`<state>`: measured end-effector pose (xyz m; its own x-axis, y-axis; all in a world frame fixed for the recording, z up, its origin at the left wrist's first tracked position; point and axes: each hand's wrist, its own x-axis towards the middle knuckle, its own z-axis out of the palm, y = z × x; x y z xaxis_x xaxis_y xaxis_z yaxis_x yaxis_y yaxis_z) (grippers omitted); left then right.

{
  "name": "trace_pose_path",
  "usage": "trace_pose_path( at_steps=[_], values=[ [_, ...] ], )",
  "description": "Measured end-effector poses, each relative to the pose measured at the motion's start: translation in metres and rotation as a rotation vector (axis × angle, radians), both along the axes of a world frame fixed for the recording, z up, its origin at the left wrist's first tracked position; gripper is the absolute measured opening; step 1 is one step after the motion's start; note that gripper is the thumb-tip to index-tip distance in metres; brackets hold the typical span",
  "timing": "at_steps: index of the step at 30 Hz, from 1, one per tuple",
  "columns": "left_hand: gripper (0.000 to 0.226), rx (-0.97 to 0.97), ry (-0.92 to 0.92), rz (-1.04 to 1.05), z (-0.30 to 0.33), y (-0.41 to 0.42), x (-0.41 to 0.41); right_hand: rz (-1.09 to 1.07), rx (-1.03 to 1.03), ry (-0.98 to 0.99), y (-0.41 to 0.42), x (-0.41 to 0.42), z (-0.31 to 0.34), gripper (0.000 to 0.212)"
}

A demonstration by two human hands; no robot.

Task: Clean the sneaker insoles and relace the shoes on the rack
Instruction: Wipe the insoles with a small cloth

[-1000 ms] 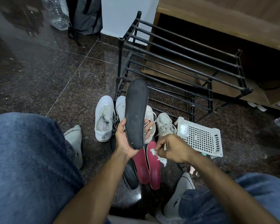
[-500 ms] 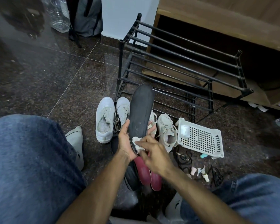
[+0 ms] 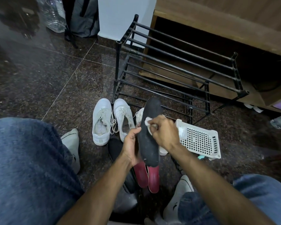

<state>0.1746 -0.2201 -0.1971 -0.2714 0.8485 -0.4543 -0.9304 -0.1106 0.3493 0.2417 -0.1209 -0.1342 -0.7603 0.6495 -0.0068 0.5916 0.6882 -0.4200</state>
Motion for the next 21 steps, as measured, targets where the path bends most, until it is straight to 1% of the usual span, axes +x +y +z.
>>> trace_pose_path(
  at_steps=[2, 5, 7, 8, 9, 10, 11, 13, 15, 17, 18, 19, 21],
  values=[
    [0.038, 0.007, -0.043, 0.069, -0.005, 0.001, -0.007, 0.139, -0.062, -0.030, -0.027, 0.015, -0.006, 0.024],
    [0.050, 0.006, -0.057, 0.094, -0.006, 0.000, -0.009, 0.250, -0.071, -0.118, -0.047, 0.029, -0.011, 0.022],
    [0.056, -0.014, -0.080, 0.074, -0.005, 0.000, -0.008, 0.283, -0.115, -0.125, -0.043, 0.029, -0.007, 0.020],
    [0.060, -0.026, -0.057, 0.062, -0.006, 0.001, -0.009, 0.303, -0.129, -0.131, -0.039, 0.028, -0.004, 0.020],
    [0.063, -0.047, -0.024, 0.052, -0.006, 0.001, -0.009, 0.322, -0.112, -0.159, -0.034, 0.025, 0.000, 0.020],
    [0.063, -0.055, -0.007, 0.024, -0.006, 0.001, -0.008, 0.332, -0.052, -0.201, -0.027, 0.021, 0.003, 0.021],
    [0.061, -0.046, -0.009, -0.008, -0.002, 0.000, -0.006, 0.325, 0.019, -0.230, -0.020, 0.015, 0.006, 0.022],
    [0.057, -0.062, 0.029, -0.053, 0.001, -0.001, 0.000, 0.218, 0.099, -0.205, -0.001, 0.003, 0.011, 0.024],
    [0.055, -0.078, 0.056, -0.118, 0.002, -0.003, 0.004, 0.037, 0.119, -0.173, 0.019, -0.009, 0.015, 0.024],
    [0.050, -0.068, 0.041, -0.143, 0.005, -0.005, 0.005, -0.108, 0.098, -0.124, 0.028, -0.014, 0.017, 0.021],
    [0.044, -0.068, 0.044, -0.126, 0.003, -0.005, 0.004, -0.119, 0.072, -0.089, 0.025, -0.013, 0.016, 0.020],
    [0.039, -0.069, 0.058, -0.097, 0.002, -0.004, 0.002, -0.079, 0.047, -0.065, 0.018, -0.011, 0.016, 0.020],
    [0.032, -0.085, 0.107, -0.007, 0.002, -0.004, -0.002, 0.104, 0.005, -0.090, -0.006, -0.001, 0.012, 0.022]
  ],
)
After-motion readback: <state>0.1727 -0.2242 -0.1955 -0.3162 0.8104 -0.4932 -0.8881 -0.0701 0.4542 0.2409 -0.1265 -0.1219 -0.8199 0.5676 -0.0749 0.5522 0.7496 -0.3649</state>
